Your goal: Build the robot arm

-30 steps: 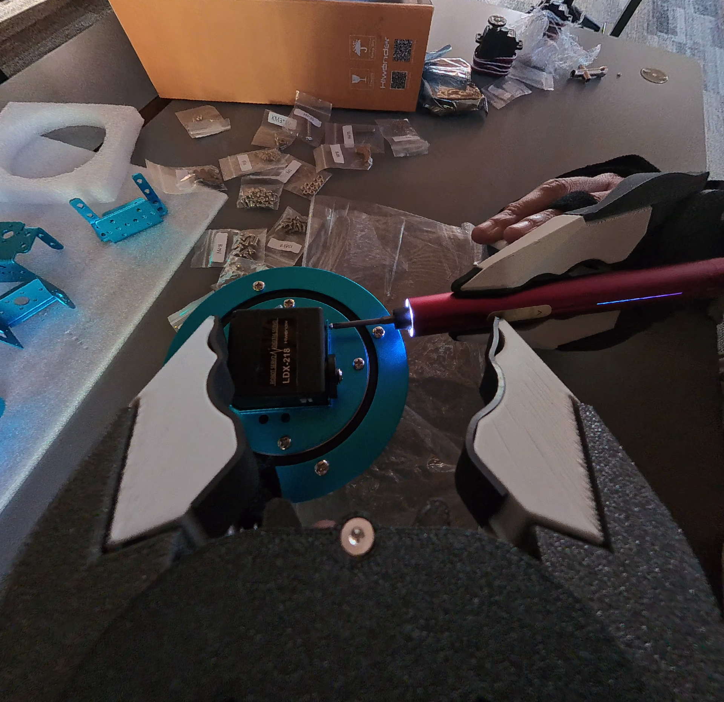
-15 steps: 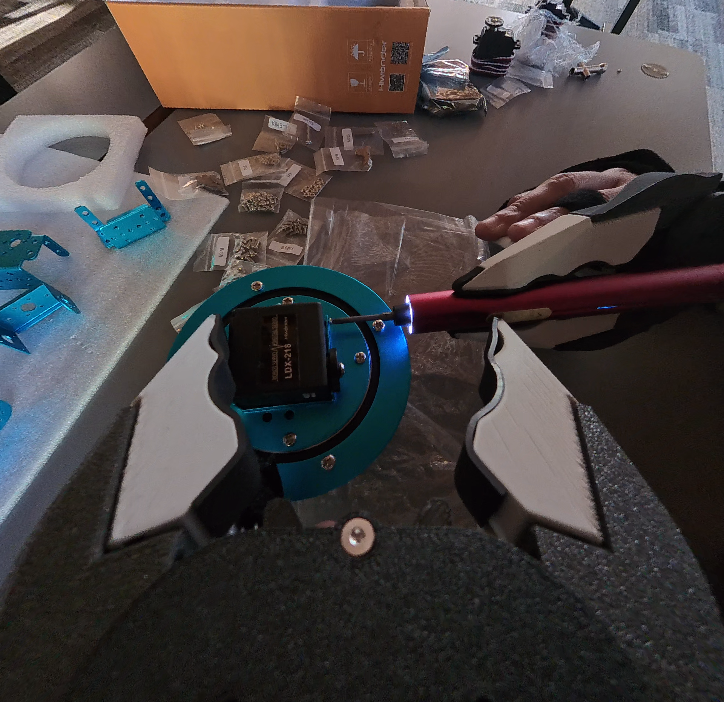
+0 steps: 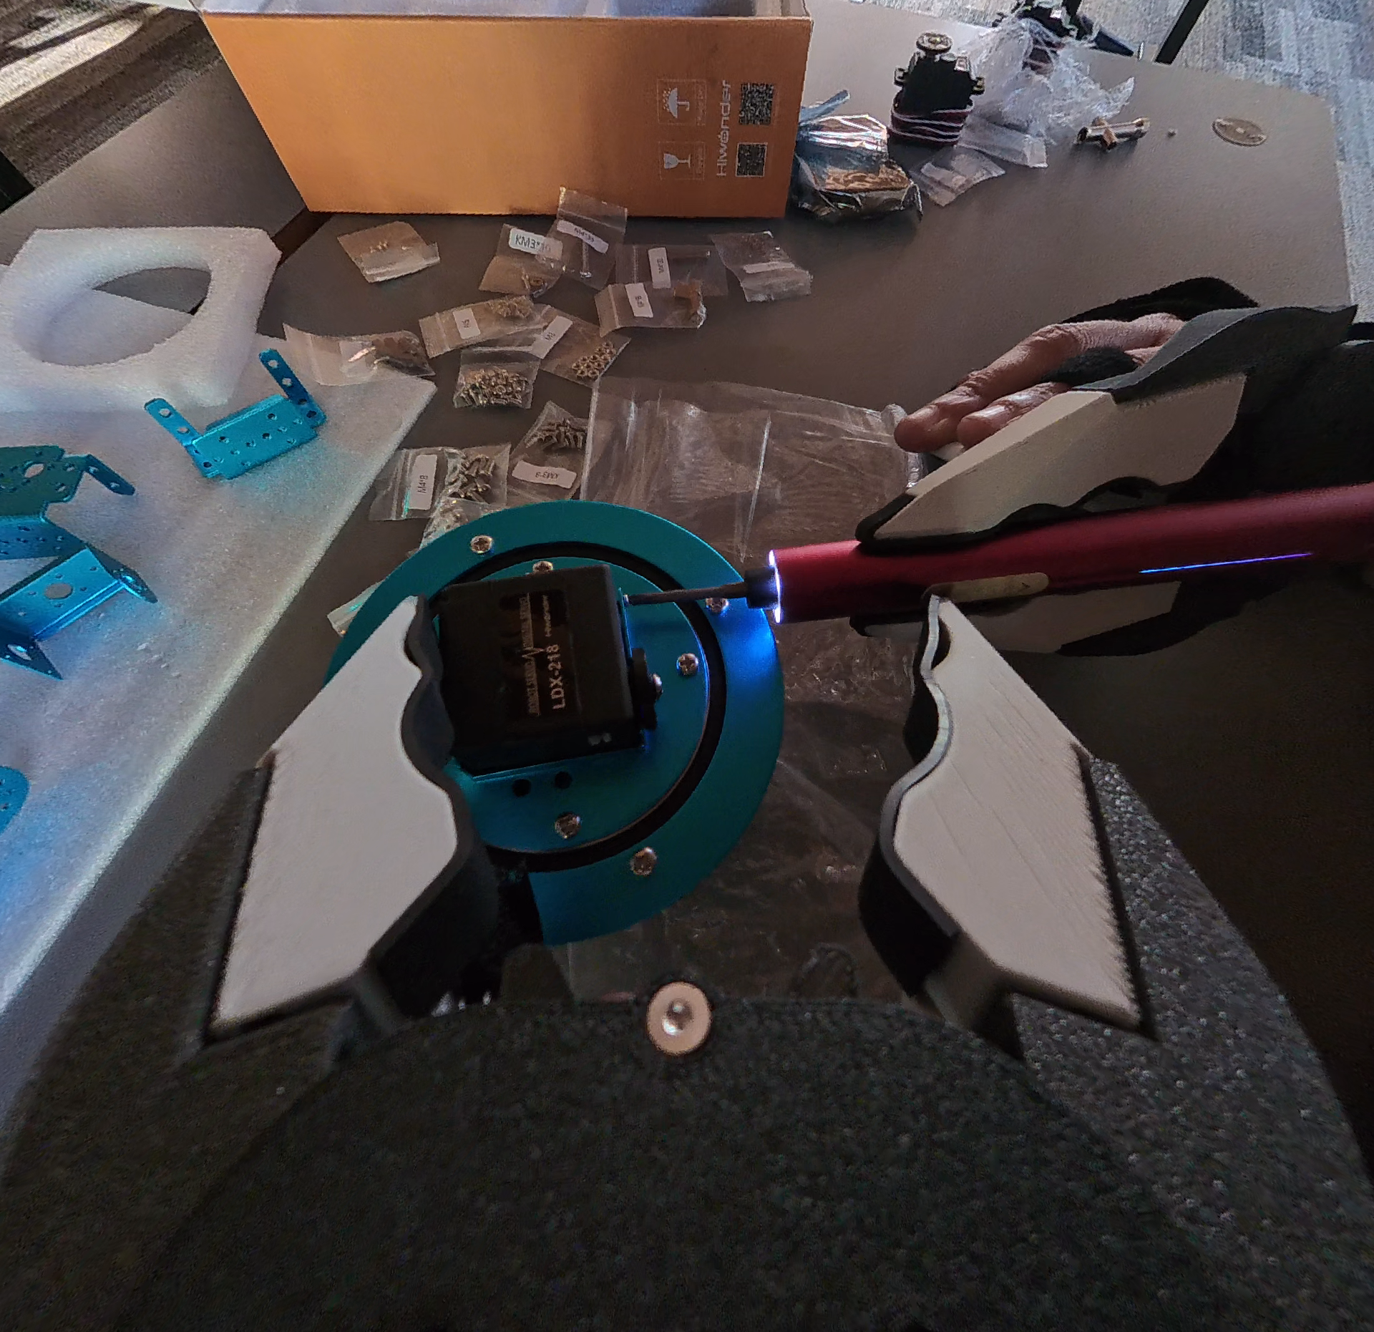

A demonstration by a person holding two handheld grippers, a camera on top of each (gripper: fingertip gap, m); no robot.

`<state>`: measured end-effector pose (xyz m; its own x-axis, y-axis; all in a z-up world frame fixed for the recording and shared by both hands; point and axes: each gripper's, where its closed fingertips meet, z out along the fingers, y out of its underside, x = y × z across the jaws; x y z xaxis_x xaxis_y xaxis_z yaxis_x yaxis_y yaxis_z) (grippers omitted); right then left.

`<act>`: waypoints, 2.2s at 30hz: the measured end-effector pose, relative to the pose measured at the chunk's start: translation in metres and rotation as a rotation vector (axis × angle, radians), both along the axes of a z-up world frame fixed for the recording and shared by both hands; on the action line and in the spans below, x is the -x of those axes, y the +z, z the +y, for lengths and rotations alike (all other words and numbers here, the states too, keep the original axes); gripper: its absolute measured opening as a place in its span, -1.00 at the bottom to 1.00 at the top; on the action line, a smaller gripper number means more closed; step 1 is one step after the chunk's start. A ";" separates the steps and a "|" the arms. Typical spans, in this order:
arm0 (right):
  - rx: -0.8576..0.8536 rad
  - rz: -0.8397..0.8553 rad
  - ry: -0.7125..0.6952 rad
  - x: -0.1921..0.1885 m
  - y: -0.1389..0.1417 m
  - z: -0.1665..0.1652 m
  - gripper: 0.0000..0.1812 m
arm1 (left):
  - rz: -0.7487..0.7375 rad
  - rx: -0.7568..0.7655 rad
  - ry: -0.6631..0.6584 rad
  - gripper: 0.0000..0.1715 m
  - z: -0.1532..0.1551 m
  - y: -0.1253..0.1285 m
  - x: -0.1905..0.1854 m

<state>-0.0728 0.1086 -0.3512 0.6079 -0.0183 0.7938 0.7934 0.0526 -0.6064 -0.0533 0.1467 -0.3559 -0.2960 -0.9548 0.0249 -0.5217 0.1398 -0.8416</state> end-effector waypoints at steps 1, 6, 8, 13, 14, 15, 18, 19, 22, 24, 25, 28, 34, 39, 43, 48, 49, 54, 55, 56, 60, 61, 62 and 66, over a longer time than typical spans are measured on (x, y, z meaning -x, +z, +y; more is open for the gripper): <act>0.001 0.004 0.001 0.000 0.000 0.000 -0.77 | -0.003 0.001 0.001 0.45 0.000 0.000 0.000; 0.012 0.061 0.031 -0.002 0.001 0.001 -0.76 | -0.007 -0.061 0.010 0.37 0.006 -0.003 -0.001; 0.013 0.071 0.046 -0.003 0.002 0.001 -0.75 | -0.004 -0.052 0.012 0.38 0.005 -0.002 -0.001; 0.016 -0.057 0.091 -0.008 0.000 0.000 -0.77 | 0.032 0.038 -0.008 0.52 -0.005 0.002 0.001; 0.015 -0.064 0.104 -0.009 0.000 0.000 -0.77 | 0.037 0.040 -0.006 0.52 -0.005 0.002 0.001; 0.011 -0.064 0.117 -0.010 -0.001 0.000 -0.77 | 0.042 0.034 -0.002 0.51 -0.005 0.002 0.000; 0.000 -0.047 0.141 -0.010 0.000 0.000 -0.76 | 0.044 0.000 0.025 0.49 -0.004 -0.001 -0.002; 0.001 -0.033 0.148 -0.010 0.000 0.000 -0.76 | 0.043 -0.004 0.034 0.49 -0.004 -0.001 -0.003; 0.003 -0.014 0.149 -0.010 0.000 0.001 -0.76 | 0.038 0.017 0.059 0.49 -0.004 0.000 -0.004; 0.003 -0.024 0.144 -0.010 0.000 0.002 -0.76 | 0.034 0.022 0.075 0.50 -0.003 0.001 -0.006; 0.004 -0.024 0.142 -0.010 0.000 0.003 -0.76 | 0.032 0.026 0.081 0.51 -0.003 0.001 -0.007; 0.005 -0.024 0.140 -0.010 0.000 0.004 -0.76 | 0.028 0.004 0.094 0.54 -0.002 -0.001 -0.008; 0.007 -0.018 0.139 -0.011 0.000 0.005 -0.76 | 0.005 0.003 0.101 0.54 -0.002 -0.001 -0.009; 0.008 -0.029 0.134 -0.011 -0.001 0.006 -0.76 | -0.011 0.002 0.103 0.54 -0.002 -0.001 -0.010; 0.003 -0.064 0.129 -0.009 -0.002 0.007 -0.75 | -0.008 -0.023 0.088 0.53 -0.002 -0.003 -0.009; -0.016 -0.105 0.128 -0.004 0.000 0.007 -0.74 | -0.005 -0.067 0.065 0.52 -0.002 -0.005 -0.007; -0.016 -0.094 0.130 -0.004 0.001 0.007 -0.74 | -0.009 -0.062 0.064 0.52 -0.003 -0.005 -0.007; -0.011 -0.052 0.146 -0.005 0.001 0.007 -0.74 | -0.005 -0.065 0.047 0.49 0.000 -0.004 -0.006; -0.011 -0.049 0.148 -0.005 0.001 0.007 -0.74 | -0.003 -0.066 0.045 0.49 -0.001 -0.005 -0.006; -0.010 -0.048 0.149 -0.005 0.001 0.006 -0.74 | 0.000 -0.063 0.043 0.50 -0.001 -0.004 -0.006; -0.007 -0.036 0.155 -0.005 0.001 0.006 -0.74 | 0.008 -0.028 0.043 0.51 -0.004 -0.003 -0.006; -0.006 -0.033 0.155 -0.005 0.001 0.006 -0.73 | 0.008 -0.019 0.048 0.53 -0.005 -0.002 -0.007; -0.006 -0.031 0.154 -0.005 0.000 0.006 -0.73 | 0.009 -0.020 0.054 0.56 -0.005 -0.003 -0.007; -0.004 -0.028 0.152 -0.005 0.000 0.005 -0.73 | 0.012 -0.044 0.069 0.58 -0.004 -0.004 -0.008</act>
